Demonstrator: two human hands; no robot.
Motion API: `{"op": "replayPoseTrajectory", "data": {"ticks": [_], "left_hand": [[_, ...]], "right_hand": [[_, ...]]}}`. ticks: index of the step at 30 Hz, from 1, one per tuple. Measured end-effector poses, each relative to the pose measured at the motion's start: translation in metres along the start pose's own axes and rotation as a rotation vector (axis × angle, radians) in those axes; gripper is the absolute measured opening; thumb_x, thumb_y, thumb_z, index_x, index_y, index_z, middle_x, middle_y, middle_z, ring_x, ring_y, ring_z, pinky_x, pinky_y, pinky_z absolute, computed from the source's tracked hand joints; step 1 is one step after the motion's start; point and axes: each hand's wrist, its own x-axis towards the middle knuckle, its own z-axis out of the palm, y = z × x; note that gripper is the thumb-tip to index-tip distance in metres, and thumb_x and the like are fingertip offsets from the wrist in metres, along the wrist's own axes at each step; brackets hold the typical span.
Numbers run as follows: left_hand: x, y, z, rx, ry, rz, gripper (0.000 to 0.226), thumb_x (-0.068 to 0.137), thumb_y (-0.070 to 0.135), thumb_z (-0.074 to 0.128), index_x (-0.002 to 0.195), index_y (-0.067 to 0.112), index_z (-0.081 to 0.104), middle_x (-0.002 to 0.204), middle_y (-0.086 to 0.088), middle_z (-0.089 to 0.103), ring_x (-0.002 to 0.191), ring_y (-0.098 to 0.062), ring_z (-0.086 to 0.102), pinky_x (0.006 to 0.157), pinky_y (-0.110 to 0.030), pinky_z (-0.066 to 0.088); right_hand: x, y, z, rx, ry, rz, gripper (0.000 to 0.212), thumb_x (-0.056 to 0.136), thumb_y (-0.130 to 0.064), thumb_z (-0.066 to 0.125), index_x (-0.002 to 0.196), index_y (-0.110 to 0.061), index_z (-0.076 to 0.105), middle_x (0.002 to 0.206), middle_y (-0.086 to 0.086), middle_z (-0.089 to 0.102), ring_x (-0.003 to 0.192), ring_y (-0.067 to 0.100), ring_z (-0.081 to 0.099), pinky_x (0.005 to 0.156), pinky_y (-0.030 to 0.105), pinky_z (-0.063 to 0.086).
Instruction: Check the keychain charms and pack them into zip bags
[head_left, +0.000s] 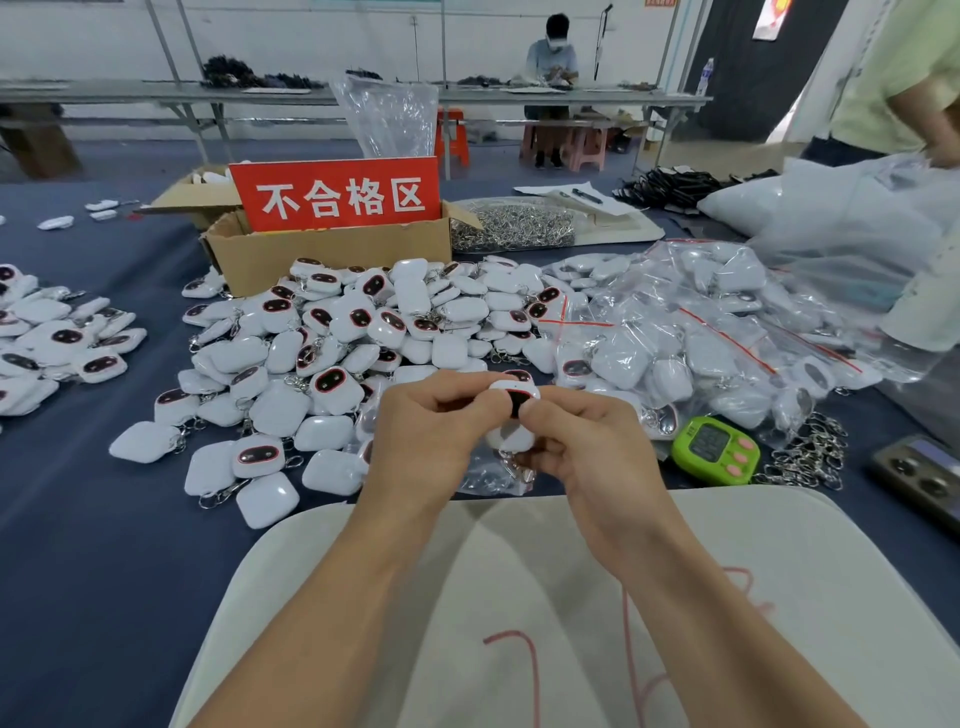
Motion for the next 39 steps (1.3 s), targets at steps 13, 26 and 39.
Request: {"op": "replayPoseTrajectory", "data": {"ticks": [13,26,39], "left_hand": [[0.004,-0.004,-0.001,0.007,-0.019,-0.011,0.015,0.084,0.01,0.081,0.091,0.023,0.085,0.081,0.0,0.08,0.071,-0.008,0.073,0.064,-0.018,0.056],[0.005,-0.008,-0.002,0.042,0.058,0.071,0.025,0.077,0.005,0.086,0.087,0.028,0.084,0.08,0.0,0.079,0.071,-0.011,0.074,0.065,-0.02,0.056],[-0.005,-0.016,0.003,0.394,0.109,0.401,0.03,0.081,0.015,0.082,0.101,0.036,0.08,0.098,0.02,0.075,0.09,-0.005,0.073,0.08,-0.019,0.057]], "right_hand": [[0.0,0.002,0.003,-0.06,0.058,0.018,0.039,0.077,0.014,0.065,0.095,-0.016,0.082,0.089,0.016,0.079,0.075,0.02,0.072,0.068,0.025,0.055],[0.005,0.005,-0.004,-0.099,0.192,-0.124,0.034,0.083,0.006,0.072,0.094,-0.024,0.083,0.091,0.001,0.081,0.089,0.016,0.077,0.076,0.021,0.057],[0.007,0.007,-0.006,-0.207,0.253,-0.278,0.049,0.079,0.012,0.063,0.086,-0.033,0.084,0.081,0.002,0.08,0.074,0.016,0.066,0.072,0.031,0.056]]}}
